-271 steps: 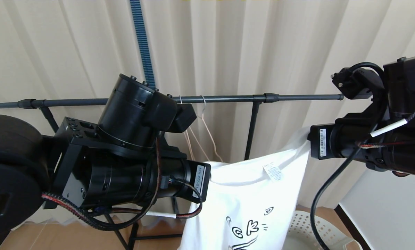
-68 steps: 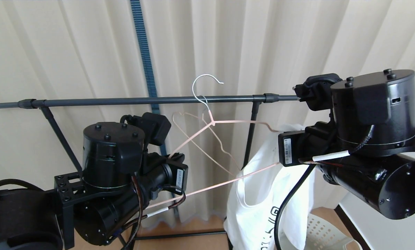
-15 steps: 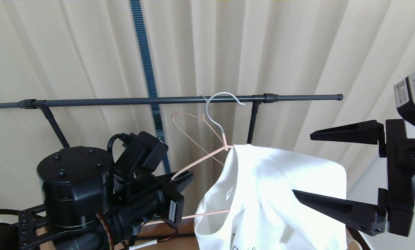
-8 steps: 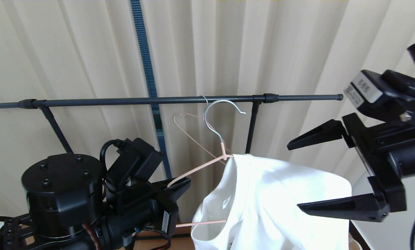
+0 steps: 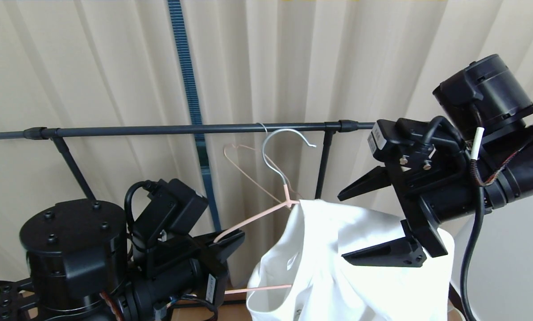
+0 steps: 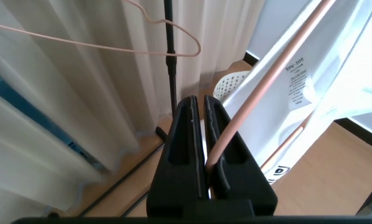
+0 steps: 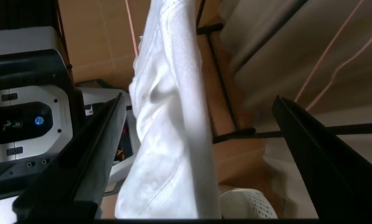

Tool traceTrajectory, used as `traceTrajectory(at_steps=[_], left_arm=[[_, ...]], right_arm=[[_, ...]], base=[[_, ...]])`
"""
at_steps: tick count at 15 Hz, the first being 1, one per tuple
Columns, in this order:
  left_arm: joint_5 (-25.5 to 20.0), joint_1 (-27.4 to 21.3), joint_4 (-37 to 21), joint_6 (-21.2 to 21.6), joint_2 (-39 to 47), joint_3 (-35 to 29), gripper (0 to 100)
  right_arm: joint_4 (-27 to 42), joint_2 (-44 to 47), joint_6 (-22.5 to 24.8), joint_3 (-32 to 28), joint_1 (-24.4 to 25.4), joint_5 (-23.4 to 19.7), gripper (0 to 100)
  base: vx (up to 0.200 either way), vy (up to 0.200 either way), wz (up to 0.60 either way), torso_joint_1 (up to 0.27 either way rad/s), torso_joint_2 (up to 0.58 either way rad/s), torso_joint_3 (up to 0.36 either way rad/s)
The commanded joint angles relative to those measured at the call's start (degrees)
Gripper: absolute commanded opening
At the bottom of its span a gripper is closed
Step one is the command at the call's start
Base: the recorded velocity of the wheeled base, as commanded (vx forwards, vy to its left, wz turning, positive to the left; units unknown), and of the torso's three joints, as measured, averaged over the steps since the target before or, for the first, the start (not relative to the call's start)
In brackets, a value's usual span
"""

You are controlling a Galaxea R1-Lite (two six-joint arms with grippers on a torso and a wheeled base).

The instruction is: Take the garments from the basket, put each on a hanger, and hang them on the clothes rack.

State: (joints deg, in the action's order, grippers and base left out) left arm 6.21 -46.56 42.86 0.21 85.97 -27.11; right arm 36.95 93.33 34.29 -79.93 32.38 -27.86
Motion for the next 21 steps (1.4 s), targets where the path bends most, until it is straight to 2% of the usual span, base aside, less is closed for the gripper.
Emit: traceTrajectory(at_steps=[1,7,8,14,19,20,21], left_arm=[[0.04,-0.03,0.03,-0.03,-0.45,0.22,0],[-0.76,0.06,0.03,-0.03,-0.54,0.13,0],[-0.76,0.06,0.03,-0.03,-0.54,0.13,0],[-0.76,0.15,0.03,-0.12,-0.54,0.22,0],[-0.67,0.24,0.03,0.06,-0.36,0.13,0],[-0.76,0.24,0.03,-0.03,-0.54,0.13,100],[-0.76,0.24,0.03,-0.03,-0.54,0.13,100]], right_arm=[[-0.04,1.85,0.07,0.04,-0.21,-0.01,100],[-0.74,2.12,-0.01,0.04,-1.00,-0.18,100],[-0.74,2.03,-0.10,0.13,-1.00,-0.18,0],[-0.48,1.15,-0.10,1.10,-1.09,-0.36,0],[-0.65,-0.78,-0.10,2.50,-1.09,-2.20,0],[-0.65,-1.13,-0.01,2.59,-1.09,-2.20,0],[-0.56,-1.31,-0.10,2.68,-1.09,-2.20,0]], base=[[0.000,0.000,0.00,0.000,0.00,0.000],[0.000,0.000,0.00,0.000,0.00,0.000],[0.000,0.000,0.00,0.000,0.00,0.000],[0.000,0.000,0.00,0.000,0.00,0.000],[0.000,0.000,0.00,0.000,0.00,0.000],[0.000,0.000,0.00,0.000,0.00,0.000],[0.000,0.000,0.00,0.000,0.00,0.000]])
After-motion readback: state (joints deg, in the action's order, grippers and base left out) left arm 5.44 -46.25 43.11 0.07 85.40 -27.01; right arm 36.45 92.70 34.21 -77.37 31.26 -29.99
